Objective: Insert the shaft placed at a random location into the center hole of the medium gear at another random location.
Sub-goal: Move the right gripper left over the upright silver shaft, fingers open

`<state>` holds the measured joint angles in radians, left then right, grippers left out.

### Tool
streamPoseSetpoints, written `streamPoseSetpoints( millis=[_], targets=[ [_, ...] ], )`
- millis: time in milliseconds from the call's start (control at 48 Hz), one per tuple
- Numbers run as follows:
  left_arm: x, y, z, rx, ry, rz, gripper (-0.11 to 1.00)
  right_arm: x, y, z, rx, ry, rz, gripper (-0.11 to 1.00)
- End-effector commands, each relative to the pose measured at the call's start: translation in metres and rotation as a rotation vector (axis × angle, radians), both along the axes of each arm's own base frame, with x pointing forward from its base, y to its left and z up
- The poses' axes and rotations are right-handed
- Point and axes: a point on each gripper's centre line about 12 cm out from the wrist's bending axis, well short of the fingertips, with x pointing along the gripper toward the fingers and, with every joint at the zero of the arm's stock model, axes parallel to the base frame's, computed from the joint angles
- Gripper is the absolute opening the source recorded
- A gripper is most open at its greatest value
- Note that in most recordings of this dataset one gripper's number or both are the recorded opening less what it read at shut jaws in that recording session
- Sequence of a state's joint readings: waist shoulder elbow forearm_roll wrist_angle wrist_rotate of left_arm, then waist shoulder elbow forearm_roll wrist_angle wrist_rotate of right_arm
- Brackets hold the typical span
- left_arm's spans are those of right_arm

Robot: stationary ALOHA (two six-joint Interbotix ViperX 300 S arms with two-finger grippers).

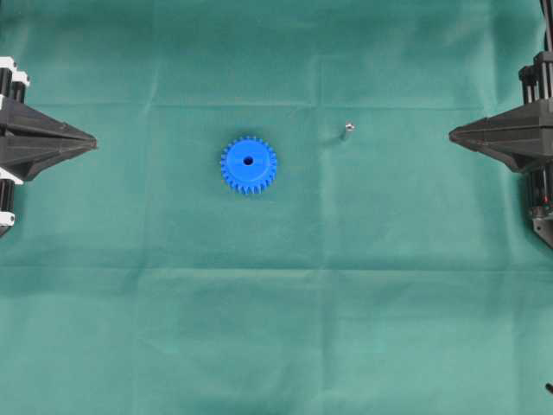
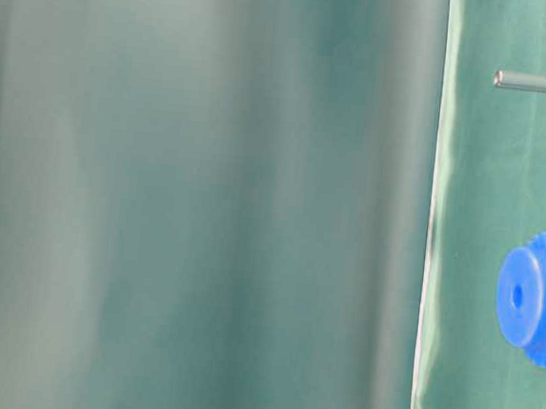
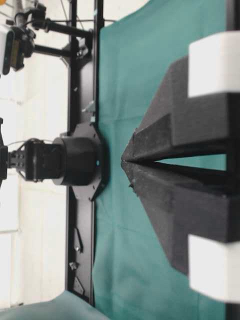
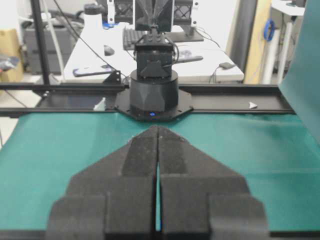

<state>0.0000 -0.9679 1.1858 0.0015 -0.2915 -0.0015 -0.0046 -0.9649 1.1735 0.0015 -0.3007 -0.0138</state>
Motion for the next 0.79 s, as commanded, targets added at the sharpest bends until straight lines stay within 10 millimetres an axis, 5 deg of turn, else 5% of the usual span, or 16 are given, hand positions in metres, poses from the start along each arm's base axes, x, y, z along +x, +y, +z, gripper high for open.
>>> streamPoseSetpoints(
  millis=[0,458,562,770],
  targets=[
    [0.004,-0.001,0.007,-0.002,0.015,-0.005,0.00,0.003,0.000,0.006,0.020,-0.008,-0.001,0.01],
    [0.000,-0.001,0.008,0.000,0.031,-0.007,0.00,0.020,-0.016,-0.011,0.021,0.067,-0.073,0.04],
    [0.000,-0.001,0.008,0.002,0.031,-0.007,0.00,0.029,-0.023,-0.023,0.019,0.102,-0.099,0.23],
    [0.000,-0.001,0.007,0.002,0.034,-0.007,0.00,0.052,-0.036,-0.063,0.014,0.231,-0.143,0.84]
  ],
)
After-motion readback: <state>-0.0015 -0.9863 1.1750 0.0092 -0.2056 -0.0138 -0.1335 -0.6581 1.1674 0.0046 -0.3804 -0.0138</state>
